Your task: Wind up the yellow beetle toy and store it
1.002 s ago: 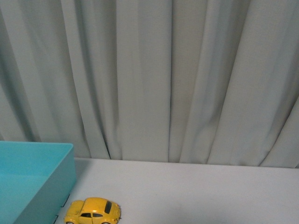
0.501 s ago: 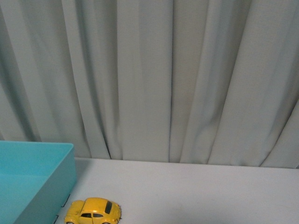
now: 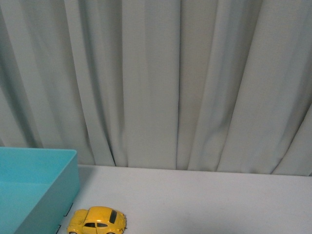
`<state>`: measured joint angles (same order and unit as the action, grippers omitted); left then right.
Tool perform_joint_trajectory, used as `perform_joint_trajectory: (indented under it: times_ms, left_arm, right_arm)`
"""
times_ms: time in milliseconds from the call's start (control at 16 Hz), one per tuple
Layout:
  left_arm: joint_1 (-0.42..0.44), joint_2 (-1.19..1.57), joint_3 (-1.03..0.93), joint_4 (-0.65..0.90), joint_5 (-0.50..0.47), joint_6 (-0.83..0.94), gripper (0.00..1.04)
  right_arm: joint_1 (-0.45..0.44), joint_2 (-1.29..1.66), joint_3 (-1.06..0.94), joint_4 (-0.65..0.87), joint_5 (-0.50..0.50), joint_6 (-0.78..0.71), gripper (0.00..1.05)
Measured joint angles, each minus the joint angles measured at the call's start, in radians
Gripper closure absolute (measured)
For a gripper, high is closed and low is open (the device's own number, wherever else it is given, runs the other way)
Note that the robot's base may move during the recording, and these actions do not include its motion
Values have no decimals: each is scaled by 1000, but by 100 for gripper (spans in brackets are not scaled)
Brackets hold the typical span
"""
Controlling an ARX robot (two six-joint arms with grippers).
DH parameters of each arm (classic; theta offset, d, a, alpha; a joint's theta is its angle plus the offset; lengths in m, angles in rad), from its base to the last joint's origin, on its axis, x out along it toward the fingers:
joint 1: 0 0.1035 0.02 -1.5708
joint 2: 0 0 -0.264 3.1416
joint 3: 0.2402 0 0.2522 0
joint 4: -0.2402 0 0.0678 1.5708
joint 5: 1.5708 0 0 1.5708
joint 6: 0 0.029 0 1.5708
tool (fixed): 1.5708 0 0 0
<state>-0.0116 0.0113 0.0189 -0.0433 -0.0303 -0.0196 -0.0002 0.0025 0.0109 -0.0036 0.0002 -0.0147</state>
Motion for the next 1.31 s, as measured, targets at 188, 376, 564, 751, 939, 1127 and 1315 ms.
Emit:
perform_joint_trajectory:
  times_ms: [188, 376, 564, 751, 939, 1127, 1315]
  left_arm:
    - [-181, 262, 143, -291, -486, -385, 7]
    - [-75, 367, 148, -47, -385, -398, 7]
    - [139, 704, 249, 280, -119, -211, 7]
    - [180, 975, 414, 359, 55, -50, 7]
    - [152, 1192, 615, 265, 153, 150, 7]
    - [58, 1381, 880, 61, 209, 434, 7]
    - [-77, 1559, 1107, -185, 170, 811, 7]
  right_arm:
    - [0, 0, 0, 0, 1, 1, 7]
    - [0, 0, 0, 0, 0, 1, 7]
    - [0, 0, 0, 0, 0, 1, 7]
    - [0, 0, 0, 0, 0, 1, 7]
    - [0, 0, 0, 0, 0, 1, 7]
    - [0, 0, 0, 0, 0, 0, 7]
    - [0, 0, 0, 0, 0, 0, 7]
